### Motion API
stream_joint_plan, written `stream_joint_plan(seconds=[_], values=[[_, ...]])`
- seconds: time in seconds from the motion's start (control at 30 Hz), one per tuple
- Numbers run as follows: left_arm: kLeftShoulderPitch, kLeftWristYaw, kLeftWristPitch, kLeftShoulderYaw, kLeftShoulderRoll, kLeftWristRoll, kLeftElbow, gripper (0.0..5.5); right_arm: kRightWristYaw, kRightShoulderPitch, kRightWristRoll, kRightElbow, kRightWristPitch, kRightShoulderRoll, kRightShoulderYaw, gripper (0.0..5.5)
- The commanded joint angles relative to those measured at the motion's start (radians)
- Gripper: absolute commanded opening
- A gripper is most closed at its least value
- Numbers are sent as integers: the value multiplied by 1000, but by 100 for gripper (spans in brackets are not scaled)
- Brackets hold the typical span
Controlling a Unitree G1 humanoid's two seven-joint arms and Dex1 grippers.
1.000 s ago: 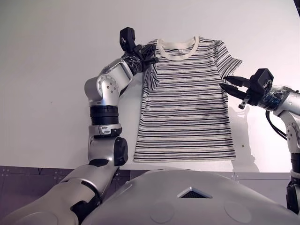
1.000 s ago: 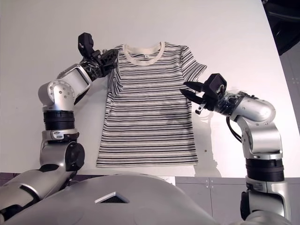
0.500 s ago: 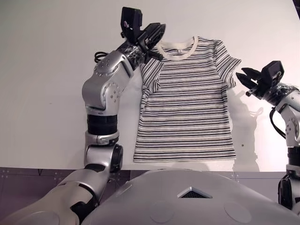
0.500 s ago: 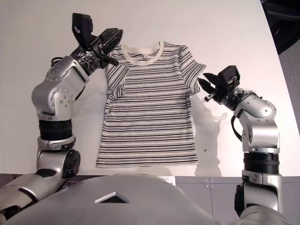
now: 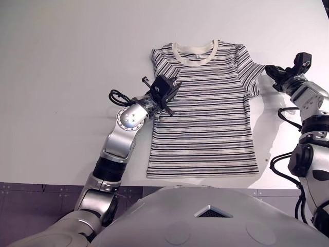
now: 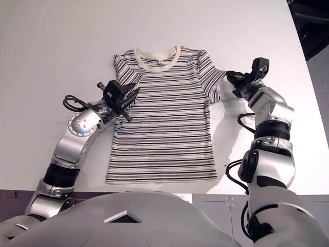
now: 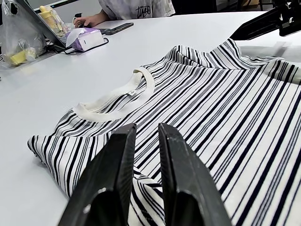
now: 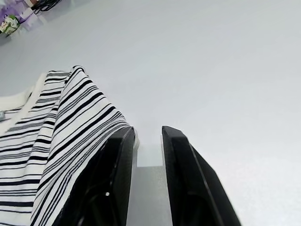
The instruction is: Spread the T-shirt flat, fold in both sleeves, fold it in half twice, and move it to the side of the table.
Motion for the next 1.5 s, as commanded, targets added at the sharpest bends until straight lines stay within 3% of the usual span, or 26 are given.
stream_joint_plan(seconds=[0.03,0.37,0.57,0.83,1.13,1.27,1.33,1.5], values=[[-5,-2,-8,-2,-3,21,-11,85,6,-30,19,24,24,15,-25,109],[-15,-2,-10,2,-12,47,6,85,31,-8,5,-4,32,22,-21,109],[-20,-1,-9,7,-16,57,13,90,43,-6,14,-10,19,33,-32,12],[-20,0,-9,10,-16,59,17,90,48,2,18,-45,24,40,-41,12],[-29,4,-9,13,-23,61,22,90,37,80,76,-436,130,137,25,12],[-25,6,-12,8,-28,63,20,90,2,119,58,-504,141,185,76,12],[-21,6,-11,13,-29,66,15,90,-24,154,48,-510,117,151,48,12],[-13,12,-17,19,-35,71,17,90,-40,195,-2,-383,35,43,-4,90]])
